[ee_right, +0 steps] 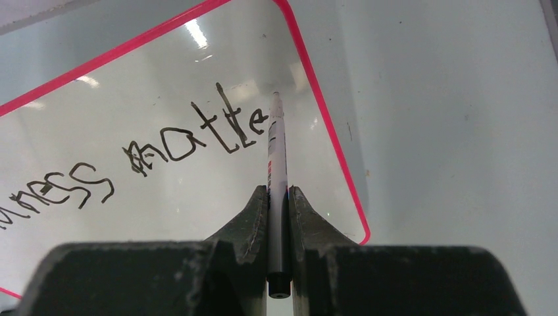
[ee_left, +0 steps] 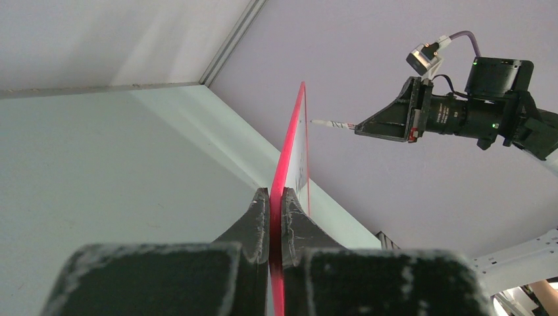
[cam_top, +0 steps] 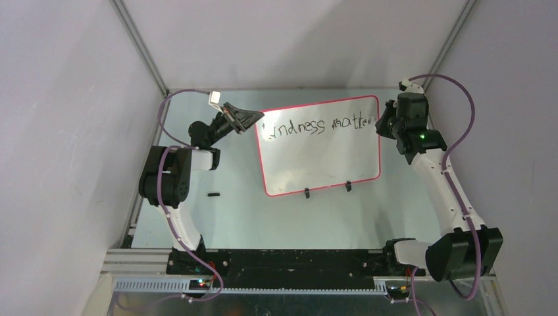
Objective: Write a sentence on the whiteboard
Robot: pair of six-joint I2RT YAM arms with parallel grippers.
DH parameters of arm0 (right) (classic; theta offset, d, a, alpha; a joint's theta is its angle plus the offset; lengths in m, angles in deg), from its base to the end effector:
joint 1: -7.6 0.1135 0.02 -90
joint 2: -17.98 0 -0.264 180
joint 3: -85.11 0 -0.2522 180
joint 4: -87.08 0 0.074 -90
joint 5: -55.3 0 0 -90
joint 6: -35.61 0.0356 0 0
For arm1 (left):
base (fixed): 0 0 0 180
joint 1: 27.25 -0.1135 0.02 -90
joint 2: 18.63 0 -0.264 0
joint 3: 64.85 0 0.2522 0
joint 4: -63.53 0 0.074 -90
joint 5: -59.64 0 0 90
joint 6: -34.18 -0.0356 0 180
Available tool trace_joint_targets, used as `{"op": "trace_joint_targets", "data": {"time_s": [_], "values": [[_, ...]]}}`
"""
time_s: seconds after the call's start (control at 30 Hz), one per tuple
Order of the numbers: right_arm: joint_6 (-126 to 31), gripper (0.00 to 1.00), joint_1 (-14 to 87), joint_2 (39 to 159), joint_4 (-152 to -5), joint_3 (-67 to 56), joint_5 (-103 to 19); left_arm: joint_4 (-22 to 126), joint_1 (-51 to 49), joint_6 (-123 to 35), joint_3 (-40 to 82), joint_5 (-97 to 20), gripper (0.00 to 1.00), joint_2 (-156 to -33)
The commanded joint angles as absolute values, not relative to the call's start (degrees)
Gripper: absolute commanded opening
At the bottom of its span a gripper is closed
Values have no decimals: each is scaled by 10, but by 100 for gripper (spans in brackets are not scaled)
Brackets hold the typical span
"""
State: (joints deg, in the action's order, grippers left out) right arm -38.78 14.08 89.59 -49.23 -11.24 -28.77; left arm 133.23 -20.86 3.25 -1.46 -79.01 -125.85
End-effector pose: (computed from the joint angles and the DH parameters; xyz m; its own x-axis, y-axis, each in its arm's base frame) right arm 0.2752 0.0276 0.3592 -0.5088 0.2116 -0.8345 0.1163 0.9773 0.1769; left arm 0.3626 -0.0675 0.2336 -0.4160 -0.5237 -0.7435 0.7548 0.2572 -0.6035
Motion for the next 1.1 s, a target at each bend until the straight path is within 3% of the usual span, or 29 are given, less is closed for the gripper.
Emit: {"op": "trace_joint_targets", "data": {"time_s": [0.0, 1.07], "values": [[-388, 0, 138, 878, -492, -87, -299, 1361, -220, 7, -9, -798, 0, -1245], [-388, 0, 139, 912, -498, -87, -310, 1361, -220, 8, -8, -798, 0, -1247]]}}
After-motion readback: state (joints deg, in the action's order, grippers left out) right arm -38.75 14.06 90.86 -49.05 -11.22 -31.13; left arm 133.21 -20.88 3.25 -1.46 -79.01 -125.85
